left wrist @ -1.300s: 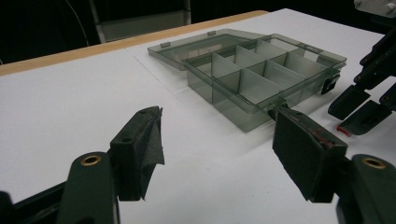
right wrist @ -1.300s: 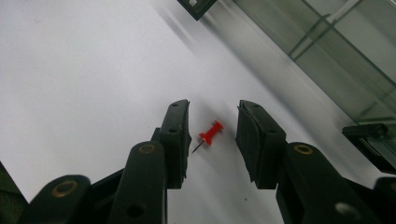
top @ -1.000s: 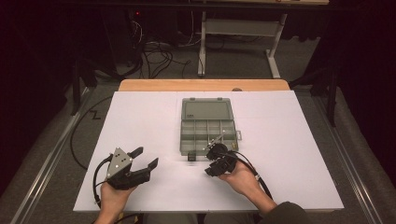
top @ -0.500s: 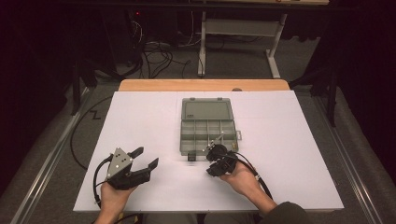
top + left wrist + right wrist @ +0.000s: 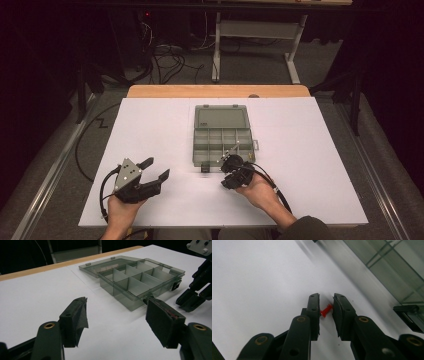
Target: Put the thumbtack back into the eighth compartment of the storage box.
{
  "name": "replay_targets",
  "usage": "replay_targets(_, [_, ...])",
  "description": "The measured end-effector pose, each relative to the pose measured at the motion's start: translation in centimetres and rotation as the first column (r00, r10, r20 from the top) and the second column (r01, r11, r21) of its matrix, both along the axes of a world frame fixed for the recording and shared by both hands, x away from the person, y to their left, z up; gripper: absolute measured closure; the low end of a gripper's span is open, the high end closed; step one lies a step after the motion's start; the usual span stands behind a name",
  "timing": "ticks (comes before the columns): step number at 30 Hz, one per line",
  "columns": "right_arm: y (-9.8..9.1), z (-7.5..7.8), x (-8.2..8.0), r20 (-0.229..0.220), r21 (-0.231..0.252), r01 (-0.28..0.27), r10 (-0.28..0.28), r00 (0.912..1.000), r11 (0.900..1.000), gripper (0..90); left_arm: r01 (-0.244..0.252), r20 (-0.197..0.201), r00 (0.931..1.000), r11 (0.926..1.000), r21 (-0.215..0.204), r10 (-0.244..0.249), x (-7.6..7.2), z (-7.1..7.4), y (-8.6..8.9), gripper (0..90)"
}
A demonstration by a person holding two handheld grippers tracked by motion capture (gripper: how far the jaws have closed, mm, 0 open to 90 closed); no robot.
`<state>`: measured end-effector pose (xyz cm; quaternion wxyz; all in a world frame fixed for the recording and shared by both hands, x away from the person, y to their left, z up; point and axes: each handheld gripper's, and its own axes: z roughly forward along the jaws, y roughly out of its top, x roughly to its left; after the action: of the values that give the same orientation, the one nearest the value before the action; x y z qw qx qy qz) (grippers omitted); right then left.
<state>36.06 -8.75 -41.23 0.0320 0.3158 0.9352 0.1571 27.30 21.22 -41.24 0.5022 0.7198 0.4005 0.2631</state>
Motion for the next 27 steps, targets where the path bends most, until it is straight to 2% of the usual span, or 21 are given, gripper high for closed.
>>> replay_targets(9, [-0.16,0.03,0.06,0.004,-0.004,0.002,-0.002,1.0000,1.0000,75.0,0.000,0.001,1.0000,1.0000,0.000,0.000,-0.02,0.02,0.01,33.5])
replay_targets(11, [-0.23,0.08,-0.01,-0.005,-0.006,0.019,-0.019,0.9998,0.9998,75.8,0.000,0.002,1.0000,1.0000,0.001,0.000,-0.03,0.01,-0.01,33.5])
replay_targets(12, [-0.31,0.02,0.10,0.006,-0.003,0.003,-0.003,1.0000,1.0000,76.3,0.000,0.003,1.0000,1.0000,0.002,0.000,-0.03,0.02,0.00,33.5])
replay_targets(19, [-0.41,0.05,-0.04,0.004,-0.008,0.012,-0.012,0.9999,0.9999,77.6,0.000,0.003,1.0000,1.0000,0.003,0.000,-0.03,0.01,-0.04,33.5])
replay_targets(27, [-0.50,0.04,-0.02,0.013,-0.008,-0.002,0.002,0.9999,1.0000,77.8,0.000,0.003,1.0000,1.0000,0.004,0.000,-0.05,0.02,-0.03,33.5])
